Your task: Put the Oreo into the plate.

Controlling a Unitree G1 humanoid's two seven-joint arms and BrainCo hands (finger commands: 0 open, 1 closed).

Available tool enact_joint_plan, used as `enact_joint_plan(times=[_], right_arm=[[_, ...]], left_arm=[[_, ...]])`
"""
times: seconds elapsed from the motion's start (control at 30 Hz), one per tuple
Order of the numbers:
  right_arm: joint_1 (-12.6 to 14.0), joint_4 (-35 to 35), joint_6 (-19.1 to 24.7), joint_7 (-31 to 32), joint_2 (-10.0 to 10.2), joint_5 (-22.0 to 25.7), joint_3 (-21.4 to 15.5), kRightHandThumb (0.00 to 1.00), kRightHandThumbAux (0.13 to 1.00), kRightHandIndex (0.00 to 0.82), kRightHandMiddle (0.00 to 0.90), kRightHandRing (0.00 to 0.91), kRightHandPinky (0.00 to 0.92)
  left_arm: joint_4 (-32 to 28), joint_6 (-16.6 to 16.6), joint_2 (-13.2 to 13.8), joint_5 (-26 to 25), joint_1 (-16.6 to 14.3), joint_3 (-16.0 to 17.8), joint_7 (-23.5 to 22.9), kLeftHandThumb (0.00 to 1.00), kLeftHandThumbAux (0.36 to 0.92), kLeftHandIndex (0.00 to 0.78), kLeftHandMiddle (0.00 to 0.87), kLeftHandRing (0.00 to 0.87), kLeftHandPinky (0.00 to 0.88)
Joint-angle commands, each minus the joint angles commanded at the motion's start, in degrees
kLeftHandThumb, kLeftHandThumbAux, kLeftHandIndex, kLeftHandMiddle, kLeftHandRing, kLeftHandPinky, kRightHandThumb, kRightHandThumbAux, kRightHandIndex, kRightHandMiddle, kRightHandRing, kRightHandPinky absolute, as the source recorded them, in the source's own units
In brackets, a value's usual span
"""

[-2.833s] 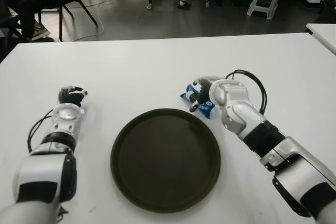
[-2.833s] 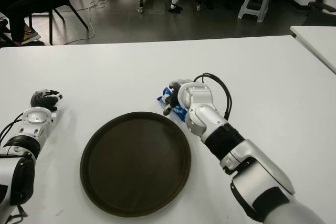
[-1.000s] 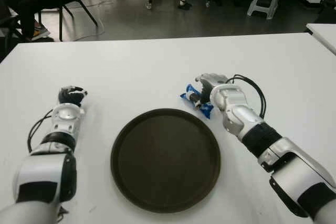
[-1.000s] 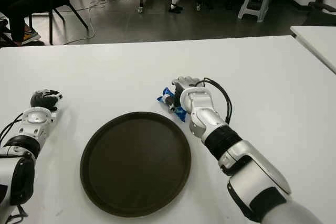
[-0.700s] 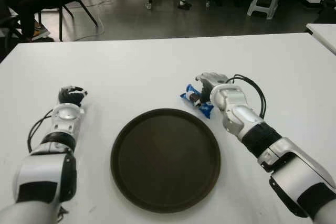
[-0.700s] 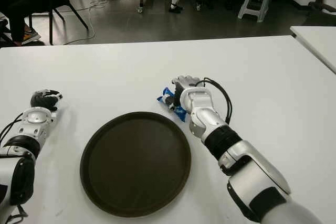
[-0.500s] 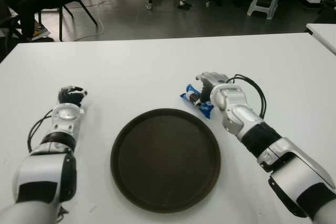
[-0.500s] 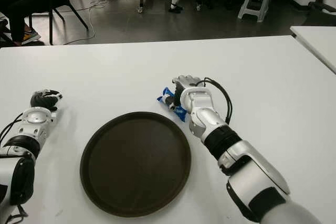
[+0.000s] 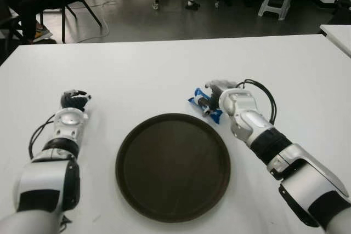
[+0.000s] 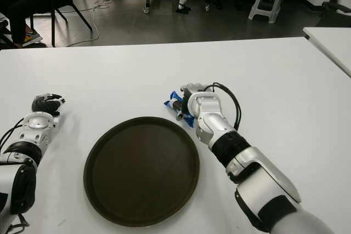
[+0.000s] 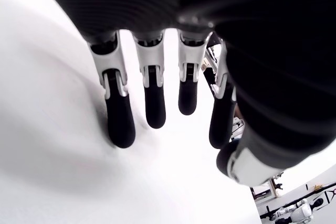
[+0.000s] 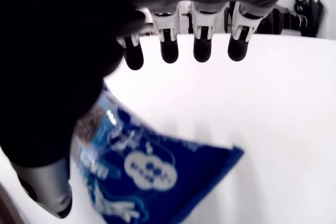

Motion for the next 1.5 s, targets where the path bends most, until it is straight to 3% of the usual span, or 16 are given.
enact_joint_plan(times=[0.5,1.03,1.5], right_arm=[[-1.01,1.84,0.70,2.14,0.57,-0.38,0.56,0.000,0.663,0.000,0.000,0.000,0.000],[-0.23,1.77,-0.69,0.32,0.70,-0.01,0.37,0.000,0.710,0.000,0.000,0.000,0.000],[-0.78,3.37,-0.26,2.05,1.57,0.84,0.20,0.000,0.688,0.000,0.000,0.000,0.000]], left_arm=[[0.03,-0.21,0.12,0.04,0.18,0.01,-0.15,0.679,0.721,0.400,0.170,0.196,0.201],[-0.04,-0.31,0.28,0.28,0.30,-0.21,0.04,0.677,0.722,0.399,0.175,0.198,0.182],[0.05,0.01,0.34,0.25,0.29,-0.37,0.16,0.675,0.723,0.398,0.157,0.191,0.199]])
